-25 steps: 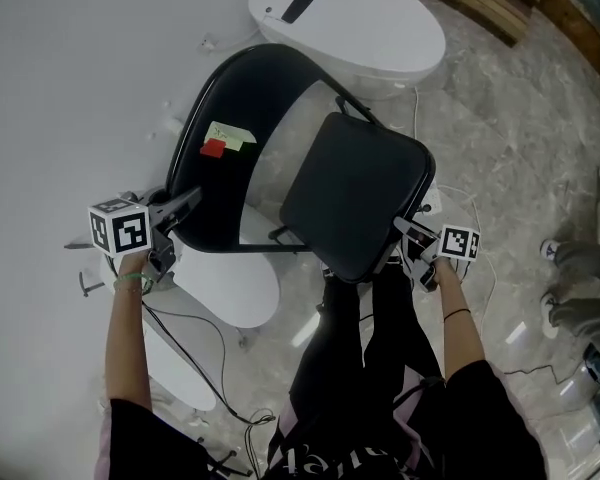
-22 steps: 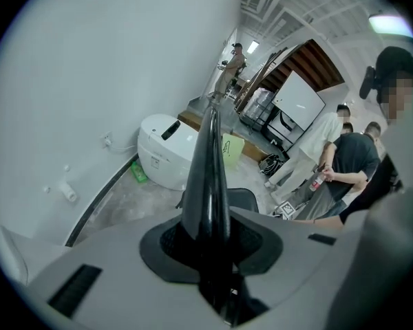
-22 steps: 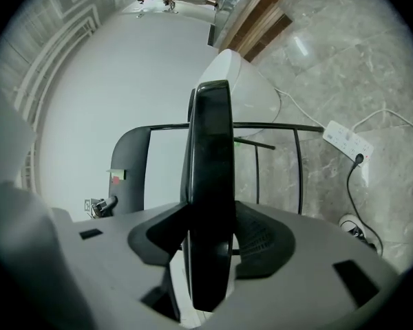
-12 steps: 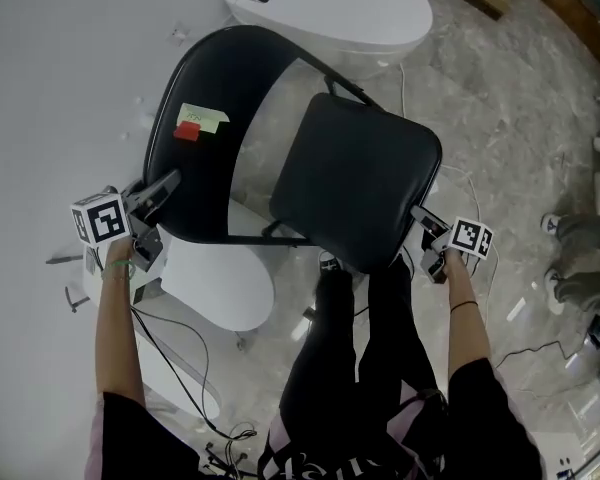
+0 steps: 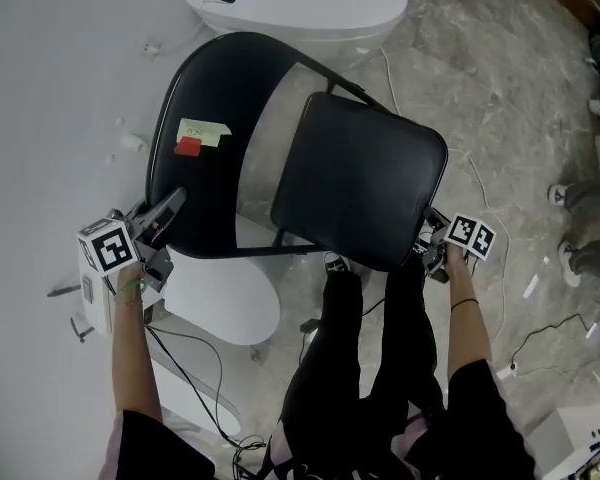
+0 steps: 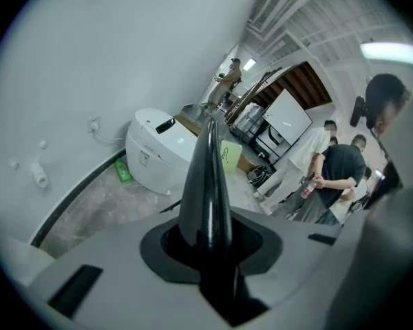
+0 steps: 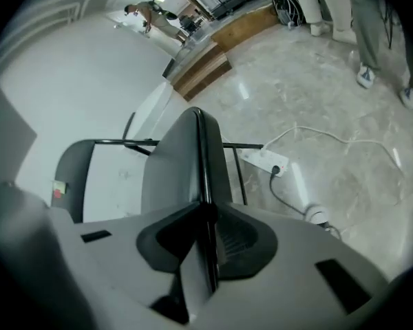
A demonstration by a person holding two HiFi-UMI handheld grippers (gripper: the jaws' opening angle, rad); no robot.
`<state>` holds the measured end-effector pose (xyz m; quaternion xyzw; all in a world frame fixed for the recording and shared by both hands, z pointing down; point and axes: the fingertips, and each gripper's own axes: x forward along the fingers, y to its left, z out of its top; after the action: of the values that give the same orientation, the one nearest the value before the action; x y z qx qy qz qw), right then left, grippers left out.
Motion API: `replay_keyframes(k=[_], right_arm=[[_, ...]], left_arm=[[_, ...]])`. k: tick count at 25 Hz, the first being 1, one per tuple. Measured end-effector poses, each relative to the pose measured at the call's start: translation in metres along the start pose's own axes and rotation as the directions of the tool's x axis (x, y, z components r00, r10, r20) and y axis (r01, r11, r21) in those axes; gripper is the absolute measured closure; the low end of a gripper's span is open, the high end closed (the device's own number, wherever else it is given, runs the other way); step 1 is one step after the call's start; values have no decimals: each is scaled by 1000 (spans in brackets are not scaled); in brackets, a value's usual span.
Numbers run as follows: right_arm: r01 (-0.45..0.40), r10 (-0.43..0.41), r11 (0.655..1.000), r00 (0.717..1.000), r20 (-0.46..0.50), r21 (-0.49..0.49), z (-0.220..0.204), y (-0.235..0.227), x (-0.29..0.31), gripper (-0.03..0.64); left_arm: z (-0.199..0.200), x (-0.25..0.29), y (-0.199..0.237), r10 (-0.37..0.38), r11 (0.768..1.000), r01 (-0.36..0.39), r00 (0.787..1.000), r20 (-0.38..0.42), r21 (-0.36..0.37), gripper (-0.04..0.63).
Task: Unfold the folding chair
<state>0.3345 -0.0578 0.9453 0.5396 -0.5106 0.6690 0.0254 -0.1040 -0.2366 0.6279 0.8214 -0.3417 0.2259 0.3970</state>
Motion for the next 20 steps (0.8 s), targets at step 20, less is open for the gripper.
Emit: replay_keyframes(k=[20], right_arm=[[-165, 187, 963, 978, 91, -212, 13, 78, -52, 543]], left_arm=[[-8, -3, 26, 245, 969, -248, 966, 85, 21, 434]])
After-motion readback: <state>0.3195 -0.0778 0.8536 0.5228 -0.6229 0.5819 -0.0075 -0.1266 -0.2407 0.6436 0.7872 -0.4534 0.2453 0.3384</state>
